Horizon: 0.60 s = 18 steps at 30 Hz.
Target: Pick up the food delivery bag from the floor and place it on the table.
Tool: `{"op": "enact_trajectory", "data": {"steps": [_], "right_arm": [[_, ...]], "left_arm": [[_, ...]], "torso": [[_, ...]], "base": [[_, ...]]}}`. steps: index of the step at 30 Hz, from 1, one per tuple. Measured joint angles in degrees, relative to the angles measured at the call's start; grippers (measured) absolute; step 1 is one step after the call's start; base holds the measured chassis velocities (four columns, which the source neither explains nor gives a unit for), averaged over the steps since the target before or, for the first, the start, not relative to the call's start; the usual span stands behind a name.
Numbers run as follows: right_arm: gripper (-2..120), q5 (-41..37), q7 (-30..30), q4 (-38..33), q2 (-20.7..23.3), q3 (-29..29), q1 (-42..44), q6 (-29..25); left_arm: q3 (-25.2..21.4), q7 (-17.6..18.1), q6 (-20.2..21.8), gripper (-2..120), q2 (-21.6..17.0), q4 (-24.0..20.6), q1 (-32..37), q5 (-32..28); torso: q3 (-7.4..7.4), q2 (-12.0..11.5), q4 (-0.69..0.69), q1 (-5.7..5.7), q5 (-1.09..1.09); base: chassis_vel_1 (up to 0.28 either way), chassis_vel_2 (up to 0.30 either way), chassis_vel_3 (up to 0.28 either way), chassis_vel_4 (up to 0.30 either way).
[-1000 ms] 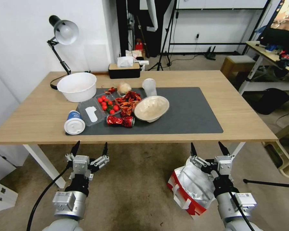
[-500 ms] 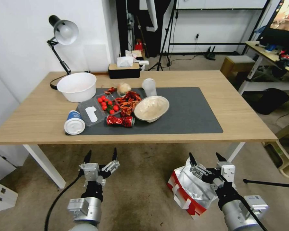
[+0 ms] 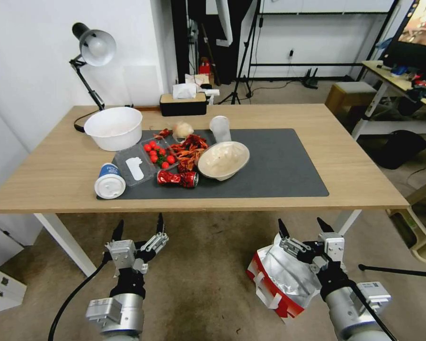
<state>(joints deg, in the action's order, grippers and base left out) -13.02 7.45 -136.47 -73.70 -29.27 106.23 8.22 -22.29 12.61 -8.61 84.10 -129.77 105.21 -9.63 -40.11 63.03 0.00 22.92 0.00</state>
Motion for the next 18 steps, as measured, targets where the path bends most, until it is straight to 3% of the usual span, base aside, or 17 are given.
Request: {"op": "enact_trajectory", "data": {"steps": [10,18], "right_arm": [[100,1.6,-0.3,0.4,-1.5,0.6,0.4,-0.5],[100,2.4,-0.7,1.2,-2.4,1.2,0.6,-1.0]], "left_arm": [[-0.6,1.1,0.4,100,-0.8,-1.1,-0.1,-2.2],[-0.7,1.2,0.5,100,-1.0,-1.1,-0.2,-2.4]], "torso": [[0.11,-0.2,0.00,-0.10,0.00],[1.29,-2.3,0.00,-1.03,0.00]], "base": [[0.000,0.000,0.000,0.000],[0.000,0.000,0.000,0.000]]}}
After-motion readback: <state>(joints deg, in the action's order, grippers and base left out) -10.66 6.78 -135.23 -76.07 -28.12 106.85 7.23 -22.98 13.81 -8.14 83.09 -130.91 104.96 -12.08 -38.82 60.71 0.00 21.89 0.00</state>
